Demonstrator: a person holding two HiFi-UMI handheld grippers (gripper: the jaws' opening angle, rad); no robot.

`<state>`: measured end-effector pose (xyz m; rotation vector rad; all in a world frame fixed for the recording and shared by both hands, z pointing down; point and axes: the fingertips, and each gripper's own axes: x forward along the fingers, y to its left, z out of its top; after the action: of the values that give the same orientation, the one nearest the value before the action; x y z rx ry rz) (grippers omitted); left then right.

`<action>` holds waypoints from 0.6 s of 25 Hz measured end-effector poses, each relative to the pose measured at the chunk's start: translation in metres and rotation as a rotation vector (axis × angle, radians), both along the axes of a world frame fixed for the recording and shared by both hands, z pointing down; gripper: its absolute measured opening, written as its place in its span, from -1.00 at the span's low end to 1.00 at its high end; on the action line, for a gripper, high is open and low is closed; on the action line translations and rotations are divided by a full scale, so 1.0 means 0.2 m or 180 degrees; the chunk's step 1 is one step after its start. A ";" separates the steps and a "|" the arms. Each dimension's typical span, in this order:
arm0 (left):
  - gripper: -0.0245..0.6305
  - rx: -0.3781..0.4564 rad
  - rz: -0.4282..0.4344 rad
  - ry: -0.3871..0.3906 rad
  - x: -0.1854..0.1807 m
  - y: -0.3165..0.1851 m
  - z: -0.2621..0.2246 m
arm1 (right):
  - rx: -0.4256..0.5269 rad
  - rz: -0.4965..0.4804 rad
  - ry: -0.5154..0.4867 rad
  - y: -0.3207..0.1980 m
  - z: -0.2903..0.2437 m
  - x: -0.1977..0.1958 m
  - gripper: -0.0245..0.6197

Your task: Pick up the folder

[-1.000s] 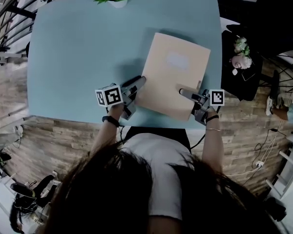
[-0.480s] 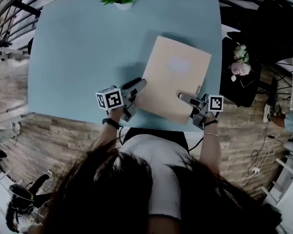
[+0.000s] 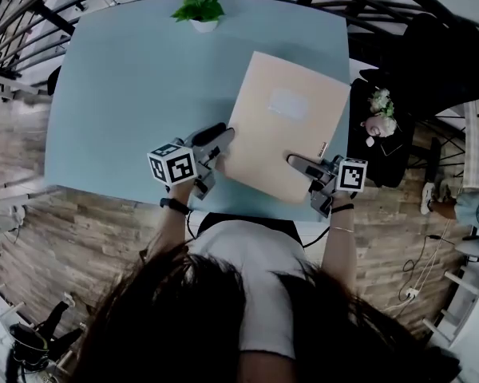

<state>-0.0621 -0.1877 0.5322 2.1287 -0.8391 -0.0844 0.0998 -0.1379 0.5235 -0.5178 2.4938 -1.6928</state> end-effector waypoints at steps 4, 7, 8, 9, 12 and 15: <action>-0.26 0.0362 0.0010 -0.0145 0.04 -0.02 -0.19 | 0.0348 0.0141 0.0223 -0.03 -0.16 0.06 -0.01; -0.28 0.0610 -0.0007 -0.0281 0.03 -0.01 -0.31 | 0.0637 0.0340 0.0452 -0.04 -0.27 0.10 -0.01; -0.30 0.0678 -0.0024 -0.0335 0.03 -0.01 -0.35 | 0.0746 0.0399 0.0537 -0.04 -0.32 0.11 -0.01; -0.32 0.0744 -0.0044 -0.0396 0.02 0.00 -0.39 | 0.0859 0.0458 0.0629 -0.04 -0.36 0.12 -0.01; -0.39 0.0979 -0.0099 -0.0562 0.02 0.01 -0.50 | 0.1212 0.0641 0.0939 -0.05 -0.46 0.15 -0.01; -0.45 0.1222 -0.0233 -0.0647 0.00 0.02 -0.62 | 0.1492 0.0801 0.1307 -0.06 -0.53 0.17 -0.01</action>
<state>-0.0630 -0.1845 0.4089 2.4953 -1.0907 -0.0724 0.1334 -0.1507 0.4165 -1.1507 2.8082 -0.9388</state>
